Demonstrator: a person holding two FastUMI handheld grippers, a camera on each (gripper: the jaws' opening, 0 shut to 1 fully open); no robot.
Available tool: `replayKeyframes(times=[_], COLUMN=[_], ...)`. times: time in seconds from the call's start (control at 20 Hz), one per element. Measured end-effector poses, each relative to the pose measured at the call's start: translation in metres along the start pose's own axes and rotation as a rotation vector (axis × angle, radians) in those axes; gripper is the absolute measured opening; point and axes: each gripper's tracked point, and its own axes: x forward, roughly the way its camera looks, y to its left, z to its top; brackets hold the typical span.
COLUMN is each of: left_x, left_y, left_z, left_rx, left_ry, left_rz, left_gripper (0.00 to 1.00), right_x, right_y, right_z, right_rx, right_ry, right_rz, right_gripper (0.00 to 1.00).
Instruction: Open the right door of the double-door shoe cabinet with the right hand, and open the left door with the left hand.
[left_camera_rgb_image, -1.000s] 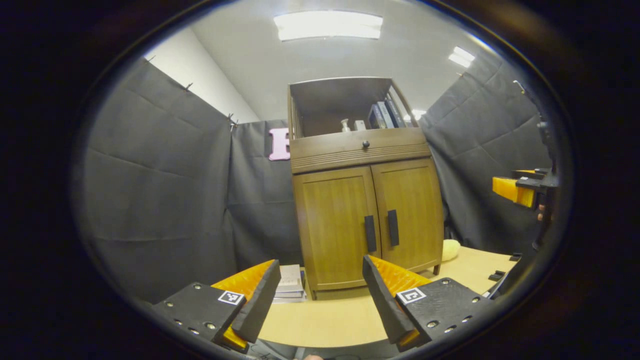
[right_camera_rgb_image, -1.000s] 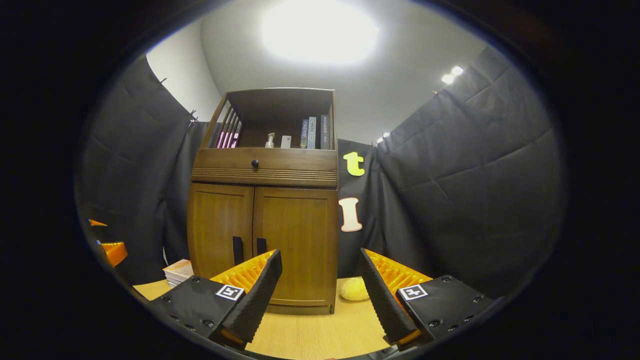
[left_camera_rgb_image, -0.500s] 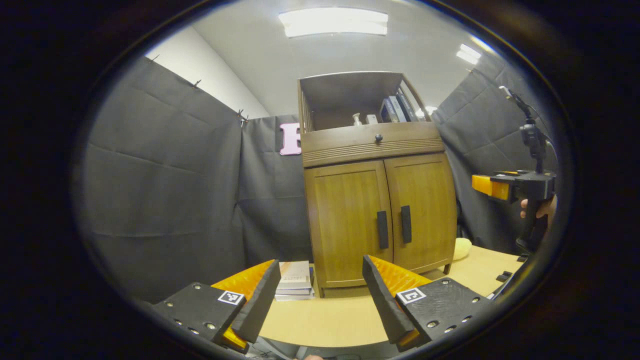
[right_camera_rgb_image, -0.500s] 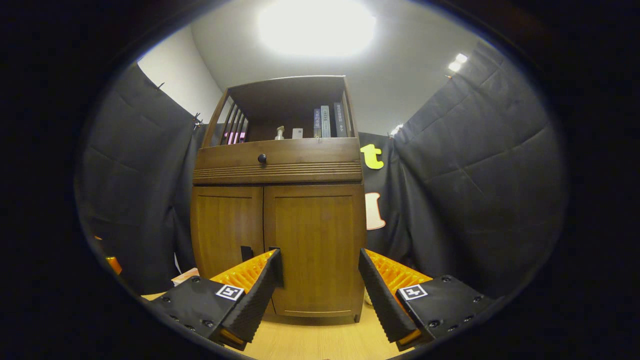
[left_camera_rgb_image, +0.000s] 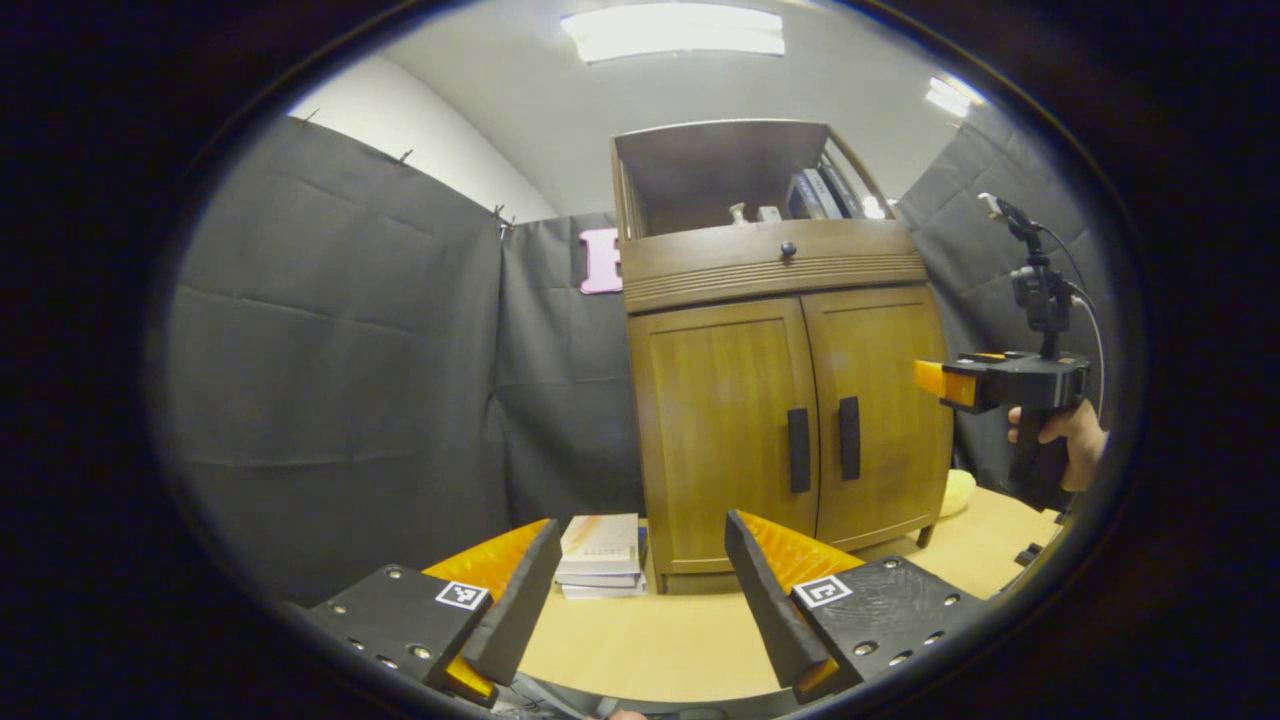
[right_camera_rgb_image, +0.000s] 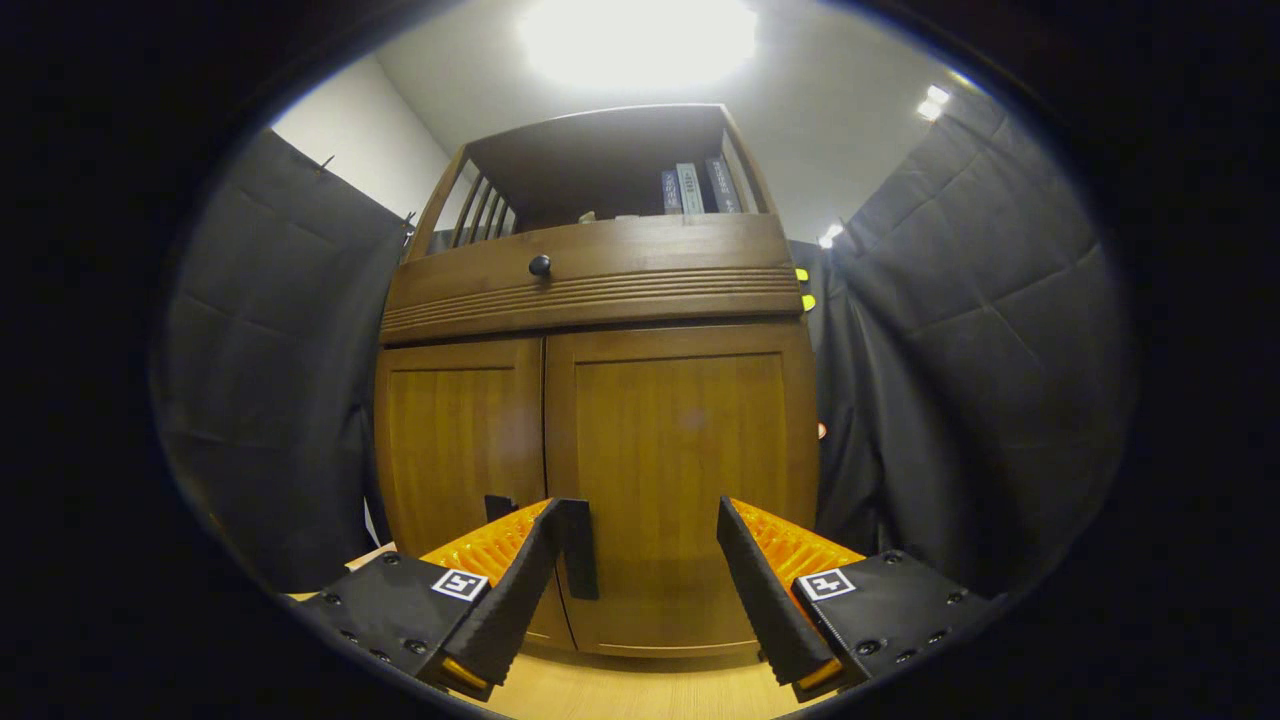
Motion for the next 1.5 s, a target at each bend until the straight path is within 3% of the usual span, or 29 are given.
replayKeyframes(times=[0.4,0.95,1.15,1.25,1.35,1.5], left_x=[0.031,0.061,0.064,0.064,0.065,0.066], left_y=[-0.012,0.001,0.007,0.008,0.007,0.009], left_z=[-0.005,-0.007,-0.012,-0.013,-0.013,-0.014], left_rx=[0.014,0.032,0.039,0.037,0.036,0.034], left_ry=[0.008,0.026,0.042,0.045,0.048,0.047], left_rz=[0.032,0.092,0.102,0.105,0.101,0.094], left_gripper=[0.96,0.96,0.96,0.96,0.96,0.96], right_x=[0.056,0.106,0.127,0.13,0.132,0.135], right_y=[0.025,0.023,0.038,0.041,0.043,0.043], right_z=[-0.033,-0.047,-0.057,-0.059,-0.066,-0.071], right_rx=[0.001,0.023,0.036,0.037,0.04,0.03], right_ry=[0.048,0.133,0.188,0.206,0.214,0.224], right_rz=[0.061,0.079,0.071,0.064,0.068,0.066], right_gripper=[0.94,0.96,0.87,0.68,0.55,0.51])
